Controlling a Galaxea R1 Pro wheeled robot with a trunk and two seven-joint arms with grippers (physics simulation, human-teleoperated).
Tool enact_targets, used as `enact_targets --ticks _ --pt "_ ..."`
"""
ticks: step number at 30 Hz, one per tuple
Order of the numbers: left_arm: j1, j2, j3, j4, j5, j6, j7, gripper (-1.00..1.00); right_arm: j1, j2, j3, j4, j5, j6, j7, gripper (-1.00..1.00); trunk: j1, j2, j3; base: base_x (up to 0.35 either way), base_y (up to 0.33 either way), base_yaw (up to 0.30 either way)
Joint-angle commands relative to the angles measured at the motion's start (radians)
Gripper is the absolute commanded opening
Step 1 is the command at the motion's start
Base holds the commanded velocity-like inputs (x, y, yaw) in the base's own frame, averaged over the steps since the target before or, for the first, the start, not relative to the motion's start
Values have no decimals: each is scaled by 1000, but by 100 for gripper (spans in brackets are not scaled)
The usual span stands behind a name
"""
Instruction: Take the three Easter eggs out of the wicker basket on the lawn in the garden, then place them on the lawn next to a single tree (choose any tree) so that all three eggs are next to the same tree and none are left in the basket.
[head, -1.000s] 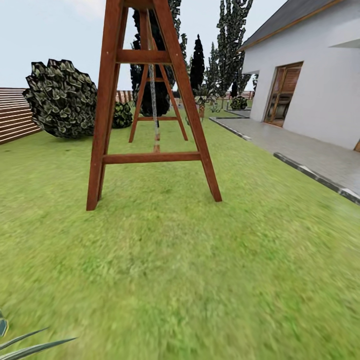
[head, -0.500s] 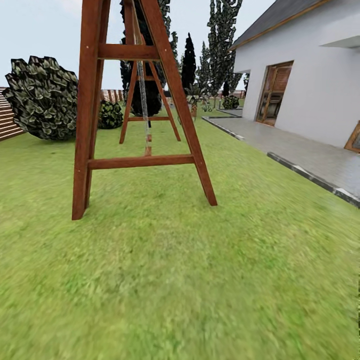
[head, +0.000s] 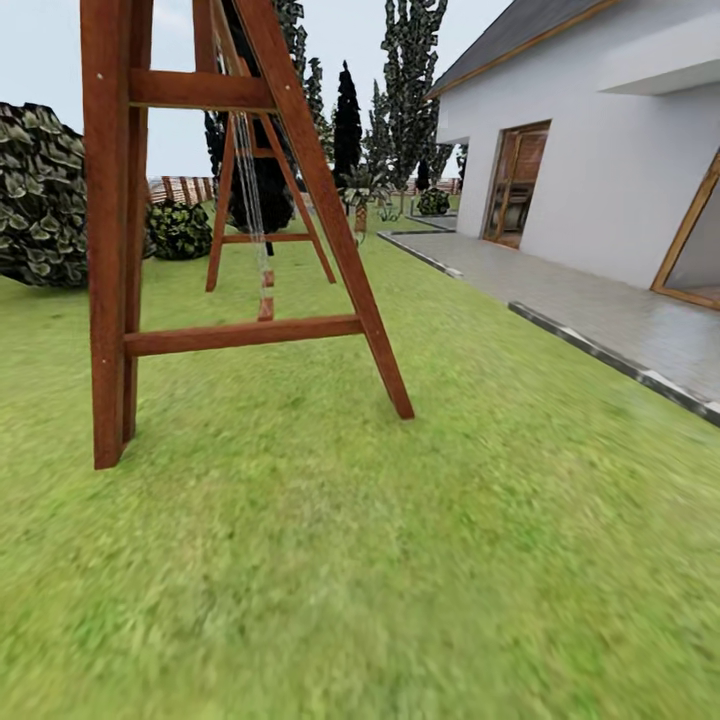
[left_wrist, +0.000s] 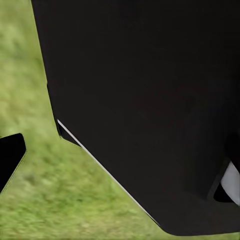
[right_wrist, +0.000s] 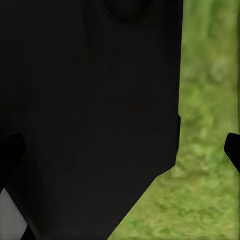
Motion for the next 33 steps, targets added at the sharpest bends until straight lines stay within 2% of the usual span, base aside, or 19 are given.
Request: enact_targets --ticks 1,18,26,33 --pt "0 0 0 0 -1 1 -3 100 -1 0 1 3 -9 -4 5 100 1 0 -1 340 0 -35" --pt "0 0 0 1 -1 1 -3 100 -1 0 1 3 -9 -4 5 100 1 0 -10 340 0 -265" --pt "0 0 0 1 -1 1 -3 100 -1 0 -1 3 -8 -4 5 100 1 0 -12 340 0 -70" --pt "0 0 0 0 -1 2 -3 100 -1 0 -1 3 -8 -4 5 100 1 0 -13 341 0 -254"
